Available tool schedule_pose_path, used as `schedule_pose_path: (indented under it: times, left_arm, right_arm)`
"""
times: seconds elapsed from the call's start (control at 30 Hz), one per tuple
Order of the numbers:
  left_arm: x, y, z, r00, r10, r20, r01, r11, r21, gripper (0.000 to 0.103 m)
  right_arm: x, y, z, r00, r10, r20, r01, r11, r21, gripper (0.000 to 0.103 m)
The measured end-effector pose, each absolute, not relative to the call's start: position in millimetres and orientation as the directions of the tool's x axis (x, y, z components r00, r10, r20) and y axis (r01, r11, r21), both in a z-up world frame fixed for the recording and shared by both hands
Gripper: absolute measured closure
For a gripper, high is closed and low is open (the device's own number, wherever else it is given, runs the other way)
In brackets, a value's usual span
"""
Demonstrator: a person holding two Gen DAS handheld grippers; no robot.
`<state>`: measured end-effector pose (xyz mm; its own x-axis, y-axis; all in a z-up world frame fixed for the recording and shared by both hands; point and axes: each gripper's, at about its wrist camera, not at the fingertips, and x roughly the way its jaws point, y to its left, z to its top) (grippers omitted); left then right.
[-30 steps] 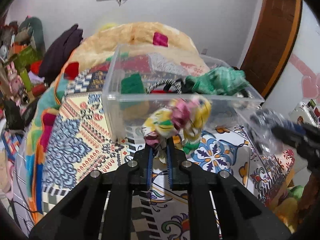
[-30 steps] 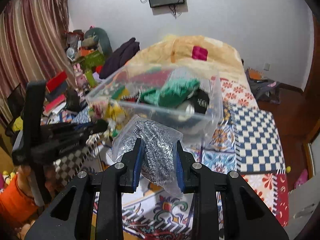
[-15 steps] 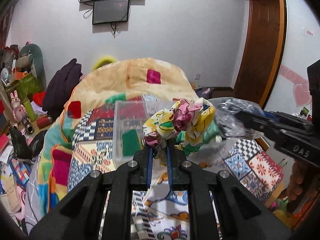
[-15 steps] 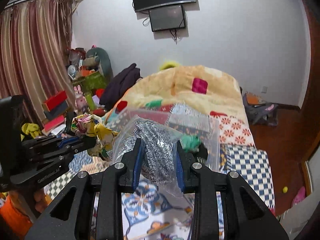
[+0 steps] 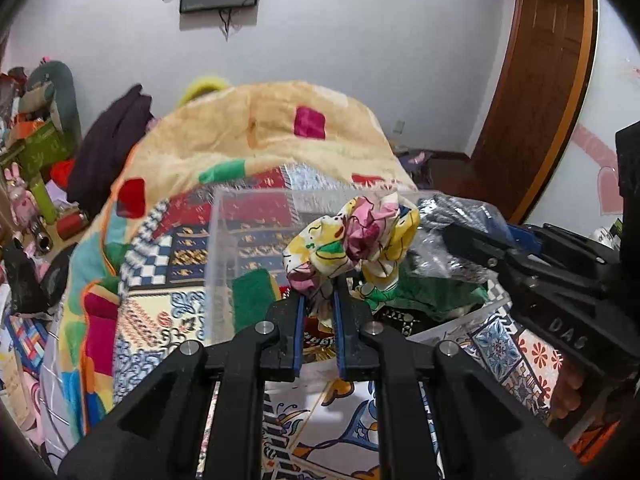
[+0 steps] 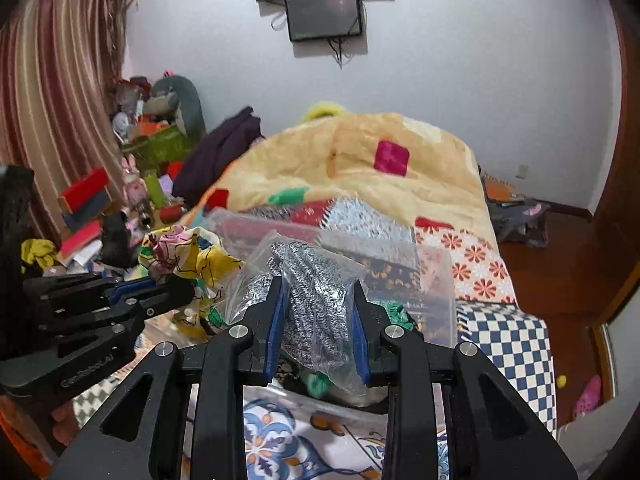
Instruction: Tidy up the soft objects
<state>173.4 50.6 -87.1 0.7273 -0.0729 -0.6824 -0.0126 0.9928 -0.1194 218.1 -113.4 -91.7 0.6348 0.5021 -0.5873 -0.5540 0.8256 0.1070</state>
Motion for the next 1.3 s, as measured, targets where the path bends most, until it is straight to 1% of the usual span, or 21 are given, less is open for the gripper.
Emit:
schedule_pose_path:
  times: [0.1,0.17,0.27,0.33,0.37,0.4,0.43,0.57,0.7,0.87,0.97,1.07,1.1,1.13,1.23,1.27,1.3]
  left_arm:
    - [182,49,-98,0.702,-0.083,-0.707,-0.009,0.992,-0.125,0.091]
    - [186,49,-104,0.686,-0.09,-0.722,-0.007,0.991,-0.131,0.087]
    - [190,47,-108,0.679,-0.085,-0.729,-0.008,0.992,-0.122,0.08]
    - [190,46,-109,0.68,-0.082,-0.729,-0.006,0.993,-0.118,0.069]
    - [188,46,-109,0.681,-0.078,-0.728,-0.008,0.994,-0.113,0.064]
    - [186,46,-107,0.689,-0.076,-0.721,-0.009,0.993,-0.114,0.055]
    - [183,46,-105,0.694,-0.075,-0.716,-0.01,0.994,-0.113,0.05]
    - [171,46,-92,0.723,-0.076,-0.686,0.0,0.994,-0.109,0.049]
    - [150,45,-71,0.773,-0.078,-0.63,0.01,0.994,-0.111,0.049]
    - [119,42,-42,0.844,-0.062,-0.532,0.011,0.995,-0.097,0.049]
    - [99,39,-26,0.878,-0.065,-0.474,0.021,0.995,-0.098,0.047]
    - [80,34,-14,0.907,-0.057,-0.416,0.022,0.996,-0.088,0.041]
    - [73,32,-10,0.917,-0.056,-0.395,0.024,0.996,-0.085,0.039]
    - [66,30,-7,0.925,-0.054,-0.375,0.026,0.996,-0.08,0.036]
    - [51,25,-3,0.942,-0.045,-0.334,0.025,0.998,-0.065,0.028]
    - [46,23,-2,0.947,-0.041,-0.319,0.023,0.998,-0.061,0.027]
    - [42,22,-2,0.95,-0.041,-0.31,0.024,0.998,-0.059,0.023]
  right_arm:
    - [221,-111,-103,0.622,0.481,-0.618,-0.551,0.83,0.091,0.074]
    - [222,-109,-107,0.626,0.466,-0.625,-0.547,0.834,0.072,0.073]
    - [225,-108,-107,0.624,0.456,-0.635,-0.547,0.835,0.063,0.069]
    - [226,-109,-107,0.619,0.453,-0.642,-0.546,0.835,0.063,0.059]
    - [227,-108,-107,0.62,0.452,-0.642,-0.543,0.837,0.065,0.057]
    - [226,-109,-106,0.621,0.452,-0.64,-0.542,0.838,0.066,0.054]
    - [224,-112,-103,0.625,0.453,-0.635,-0.541,0.838,0.066,0.054]
    - [220,-119,-93,0.631,0.471,-0.616,-0.544,0.835,0.081,0.054]
    - [207,-131,-75,0.646,0.504,-0.574,-0.557,0.825,0.096,0.054]
    - [181,-150,-45,0.681,0.544,-0.49,-0.572,0.813,0.108,0.054]
    - [164,-159,-30,0.688,0.574,-0.445,-0.589,0.799,0.121,0.054]
    - [148,-163,-21,0.693,0.591,-0.413,-0.601,0.79,0.12,0.053]
    - [145,-164,-20,0.695,0.595,-0.404,-0.604,0.788,0.12,0.049]
    - [140,-165,-18,0.699,0.597,-0.393,-0.607,0.786,0.116,0.042]
    - [128,-167,-14,0.715,0.603,-0.355,-0.609,0.786,0.107,0.031]
    - [124,-168,-13,0.718,0.606,-0.344,-0.611,0.785,0.107,0.03]
    - [121,-169,-12,0.721,0.607,-0.334,-0.611,0.785,0.107,0.027]
